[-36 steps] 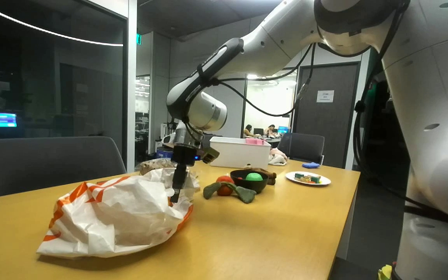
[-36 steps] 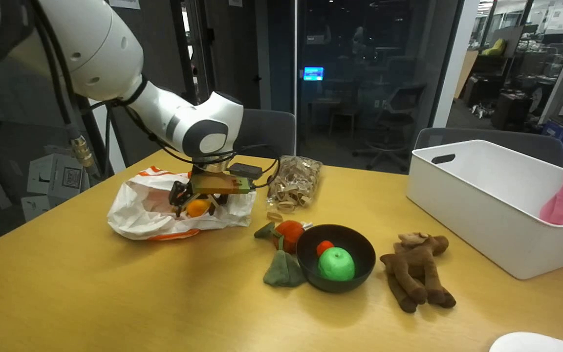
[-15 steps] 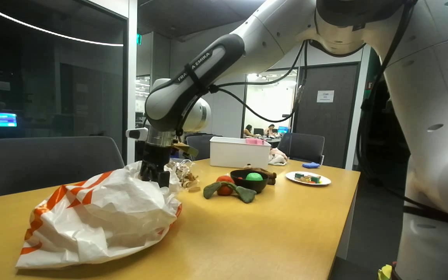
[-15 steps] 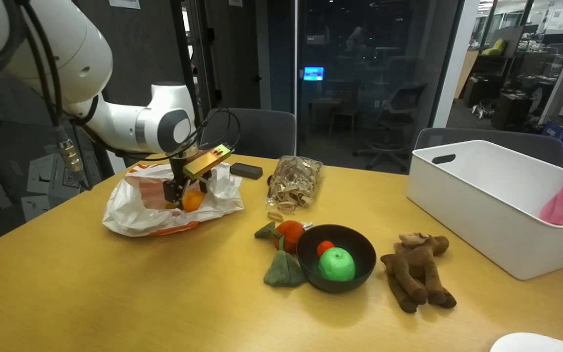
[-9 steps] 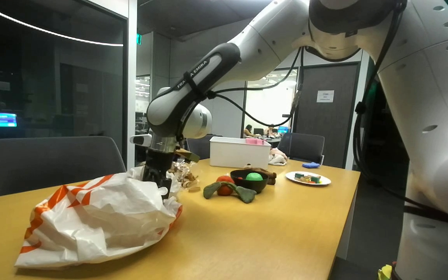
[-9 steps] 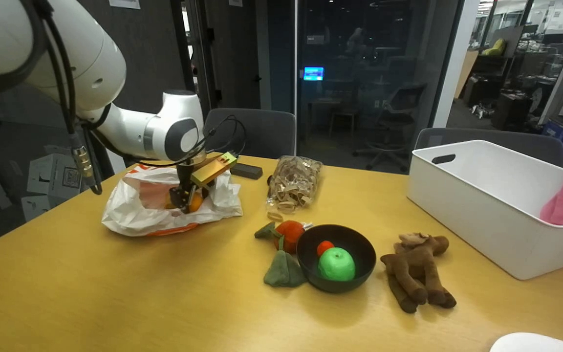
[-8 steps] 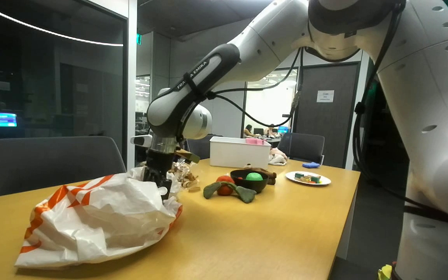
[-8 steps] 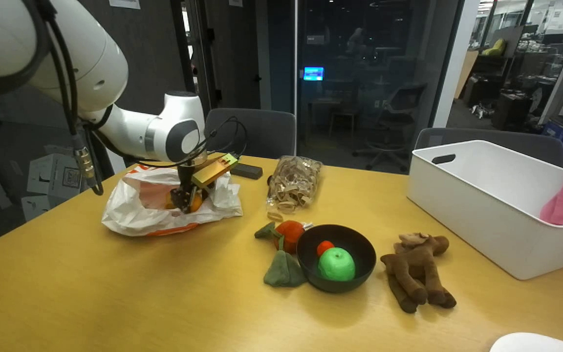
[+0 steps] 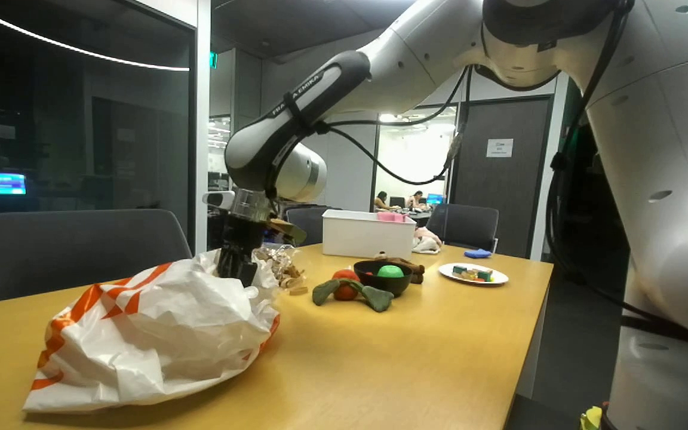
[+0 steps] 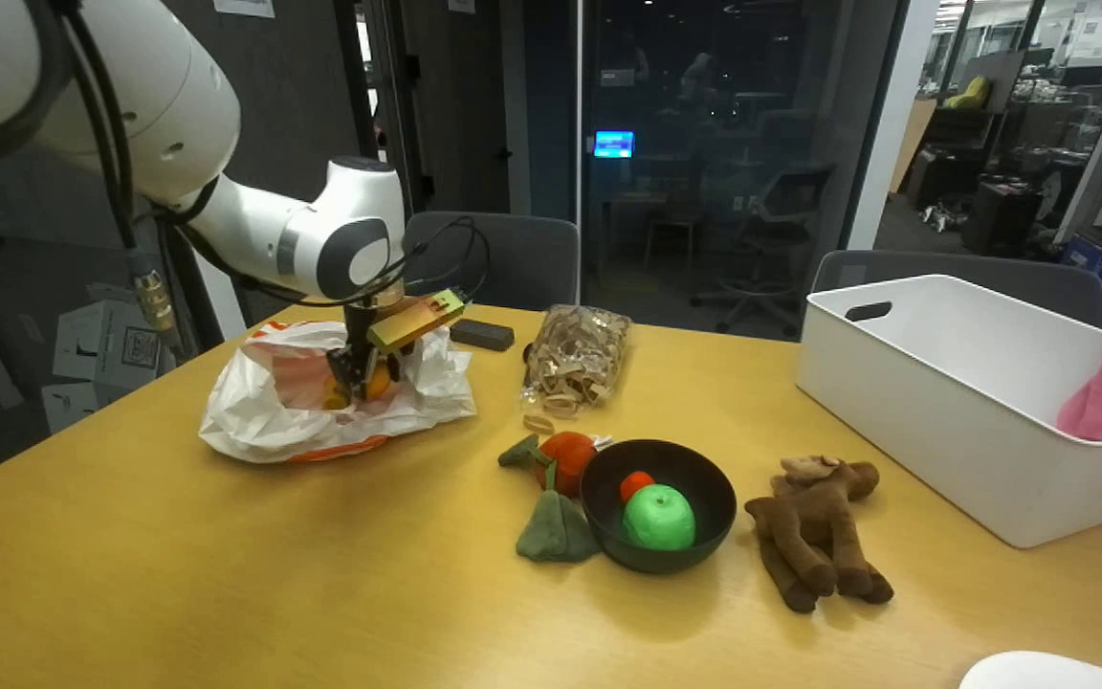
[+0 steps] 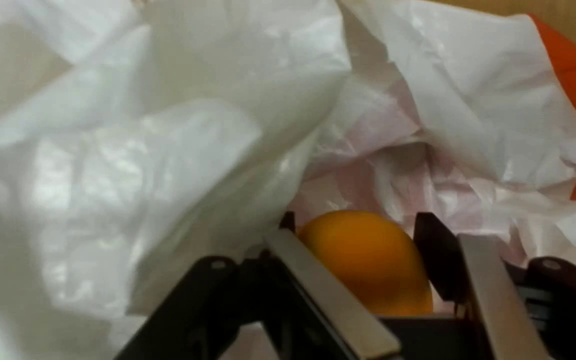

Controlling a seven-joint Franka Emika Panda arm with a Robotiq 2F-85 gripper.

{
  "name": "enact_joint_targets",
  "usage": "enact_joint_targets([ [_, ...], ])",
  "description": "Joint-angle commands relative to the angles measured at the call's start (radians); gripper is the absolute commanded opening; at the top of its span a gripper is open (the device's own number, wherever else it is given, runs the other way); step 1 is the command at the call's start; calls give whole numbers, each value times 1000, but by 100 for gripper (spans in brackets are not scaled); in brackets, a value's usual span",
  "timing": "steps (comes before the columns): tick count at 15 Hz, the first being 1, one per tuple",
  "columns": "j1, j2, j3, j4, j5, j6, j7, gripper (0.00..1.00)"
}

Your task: Remove the orange from the plastic and put it in the black bowl then remove the yellow container from the plastic and put it on the table.

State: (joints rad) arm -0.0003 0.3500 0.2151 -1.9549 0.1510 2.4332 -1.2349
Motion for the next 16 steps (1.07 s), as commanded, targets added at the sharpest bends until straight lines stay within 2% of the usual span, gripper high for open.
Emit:
enact_joint_targets([
  [1, -32, -123, 11, 2, 117, -160, 28, 36],
  [5, -9, -223, -74, 1, 56, -385, 225, 36],
  [9, -10, -309, -140, -21, -85, -525, 405, 36],
  [12, -24, -362, -186, -36, -181, -579, 527, 36],
  [16, -58, -441, -252, -85, -269, -560, 660, 36],
])
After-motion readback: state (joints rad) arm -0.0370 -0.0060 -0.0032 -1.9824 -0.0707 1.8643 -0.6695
